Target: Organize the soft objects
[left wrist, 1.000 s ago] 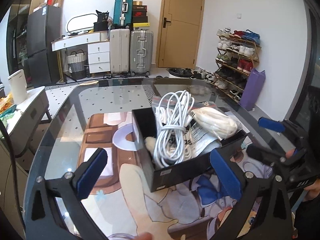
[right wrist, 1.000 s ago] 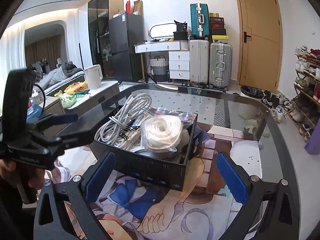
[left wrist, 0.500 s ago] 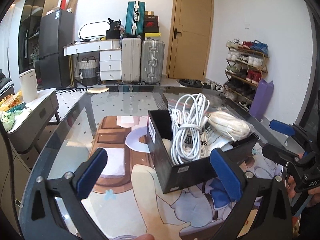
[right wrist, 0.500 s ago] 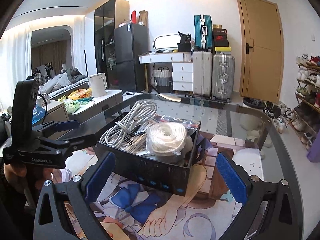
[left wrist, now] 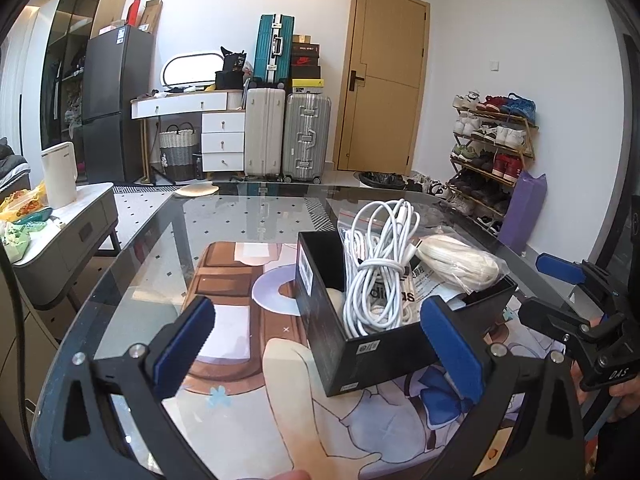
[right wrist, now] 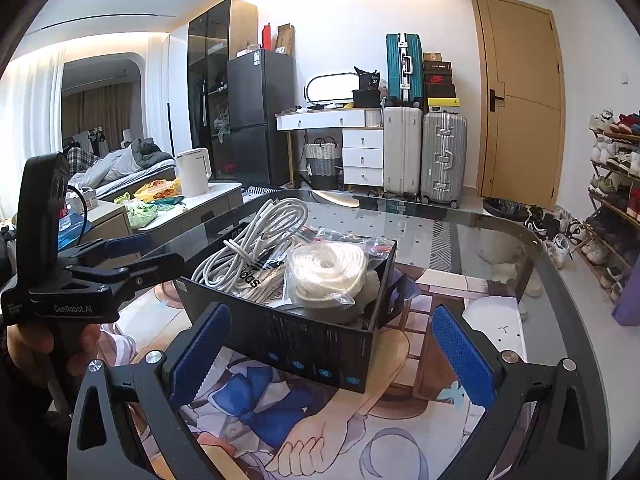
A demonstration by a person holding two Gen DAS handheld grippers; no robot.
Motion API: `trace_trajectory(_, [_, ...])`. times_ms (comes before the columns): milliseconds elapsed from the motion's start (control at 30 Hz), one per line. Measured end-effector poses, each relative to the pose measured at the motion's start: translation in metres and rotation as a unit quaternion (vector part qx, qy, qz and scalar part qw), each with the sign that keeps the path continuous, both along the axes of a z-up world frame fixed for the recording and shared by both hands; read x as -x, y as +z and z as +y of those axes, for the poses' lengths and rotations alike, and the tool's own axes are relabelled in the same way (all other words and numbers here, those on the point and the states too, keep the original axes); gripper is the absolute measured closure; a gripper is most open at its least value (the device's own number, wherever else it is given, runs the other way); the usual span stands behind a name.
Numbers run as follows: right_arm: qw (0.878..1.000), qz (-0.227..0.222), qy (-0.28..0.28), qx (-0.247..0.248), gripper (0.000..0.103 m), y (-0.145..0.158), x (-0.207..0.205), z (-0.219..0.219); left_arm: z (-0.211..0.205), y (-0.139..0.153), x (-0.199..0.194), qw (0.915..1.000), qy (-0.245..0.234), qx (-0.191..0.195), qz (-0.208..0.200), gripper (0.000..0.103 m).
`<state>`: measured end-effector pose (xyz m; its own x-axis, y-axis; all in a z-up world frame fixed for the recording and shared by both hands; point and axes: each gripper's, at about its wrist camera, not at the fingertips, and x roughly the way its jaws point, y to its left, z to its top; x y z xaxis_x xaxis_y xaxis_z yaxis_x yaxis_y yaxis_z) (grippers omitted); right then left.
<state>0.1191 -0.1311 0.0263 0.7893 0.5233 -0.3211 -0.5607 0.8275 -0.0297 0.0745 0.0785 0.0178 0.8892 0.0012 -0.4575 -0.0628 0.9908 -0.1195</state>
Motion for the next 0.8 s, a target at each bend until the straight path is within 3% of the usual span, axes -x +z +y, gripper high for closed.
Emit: trace_trajectory(800, [1.000,-0.018,-0.007,-0.021,0.000,0.003,0.005,-0.011,0.009,-0.002,0.005,0.9996,0.024,0.013,-0.010,0.000])
